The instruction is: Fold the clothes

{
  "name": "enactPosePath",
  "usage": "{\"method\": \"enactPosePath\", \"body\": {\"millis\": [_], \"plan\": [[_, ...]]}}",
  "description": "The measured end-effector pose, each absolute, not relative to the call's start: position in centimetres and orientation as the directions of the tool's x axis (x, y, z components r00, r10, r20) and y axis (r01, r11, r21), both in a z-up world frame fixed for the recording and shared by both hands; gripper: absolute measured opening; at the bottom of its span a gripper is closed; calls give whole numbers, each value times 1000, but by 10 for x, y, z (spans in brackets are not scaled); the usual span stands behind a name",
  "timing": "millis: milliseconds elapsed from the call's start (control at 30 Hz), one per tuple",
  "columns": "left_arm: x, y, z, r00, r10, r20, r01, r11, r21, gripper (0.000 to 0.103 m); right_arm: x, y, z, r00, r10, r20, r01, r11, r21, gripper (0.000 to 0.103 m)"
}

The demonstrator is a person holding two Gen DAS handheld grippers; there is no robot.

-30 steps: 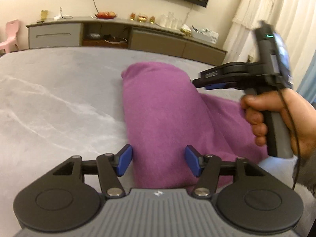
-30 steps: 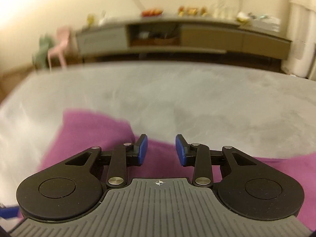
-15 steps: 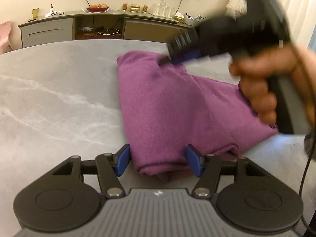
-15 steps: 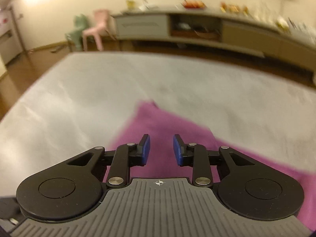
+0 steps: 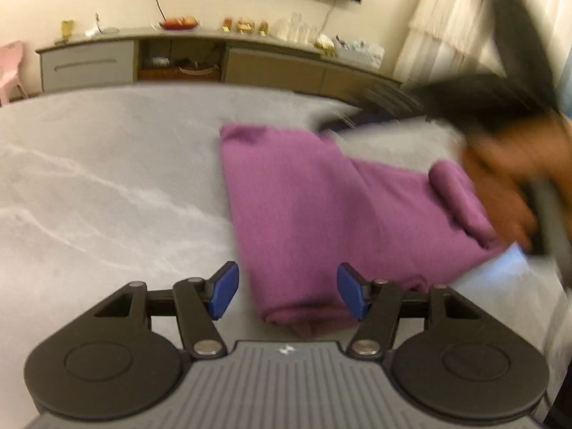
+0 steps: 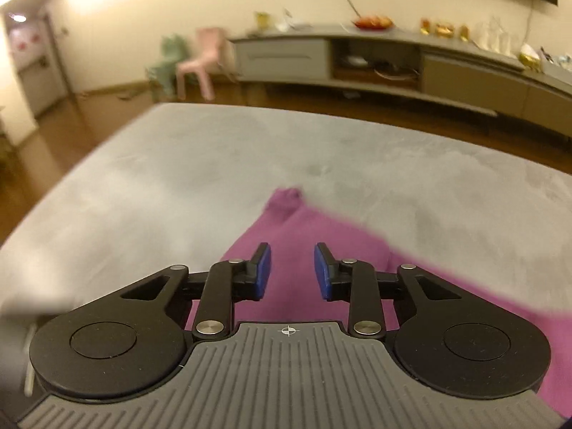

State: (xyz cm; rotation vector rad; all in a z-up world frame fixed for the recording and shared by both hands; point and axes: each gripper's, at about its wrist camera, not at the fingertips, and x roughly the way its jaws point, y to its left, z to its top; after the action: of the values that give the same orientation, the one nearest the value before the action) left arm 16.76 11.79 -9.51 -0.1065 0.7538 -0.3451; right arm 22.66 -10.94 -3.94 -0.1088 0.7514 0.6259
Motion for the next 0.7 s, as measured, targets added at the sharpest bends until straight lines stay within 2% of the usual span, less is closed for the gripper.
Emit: {"method": "enactPosePath", "body": {"millis": [67,167,267,333,367,400,433,533,600,700], "plan": [[170,119,-96,687,-324,-651,248,946,-210,61,205,-114,-69,504,489,-712,-596,793,123,27],[173,119,-104,673,-315,-670,226,949,-219,61,197,-114,-104,534,462,-708,-628,778,35,26],[176,126,-112,663,-351,-661,203,935,-293,65,200,-112,-116,541,447,-712,-627,779,12,31],[183,133,-120,652,-380,-656,178,918,-355,70,207,-110,-118,539,440,-718,-618,786,18,29],[186,134,-123,648,-405,-646,182,905,-385,69,210,-109,-118,538,437,-721,-614,789,21,30],[189,134,-126,643,-431,-633,190,890,-413,66,213,-108,-119,537,434,-724,-609,793,23,30],[188,130,-127,624,-471,-624,217,871,-441,45,217,-107,-119,535,431,-727,-604,796,26,31],[175,124,-121,613,-506,-607,249,853,-459,27,227,-103,-121,532,421,-735,-590,806,35,33],[164,123,-116,597,-532,-601,256,836,-486,26,233,-101,-122,529,414,-741,-581,813,40,35],[155,116,-118,591,-509,-626,247,852,-461,25,243,-98,-124,524,405,-749,-566,823,48,36]]}}
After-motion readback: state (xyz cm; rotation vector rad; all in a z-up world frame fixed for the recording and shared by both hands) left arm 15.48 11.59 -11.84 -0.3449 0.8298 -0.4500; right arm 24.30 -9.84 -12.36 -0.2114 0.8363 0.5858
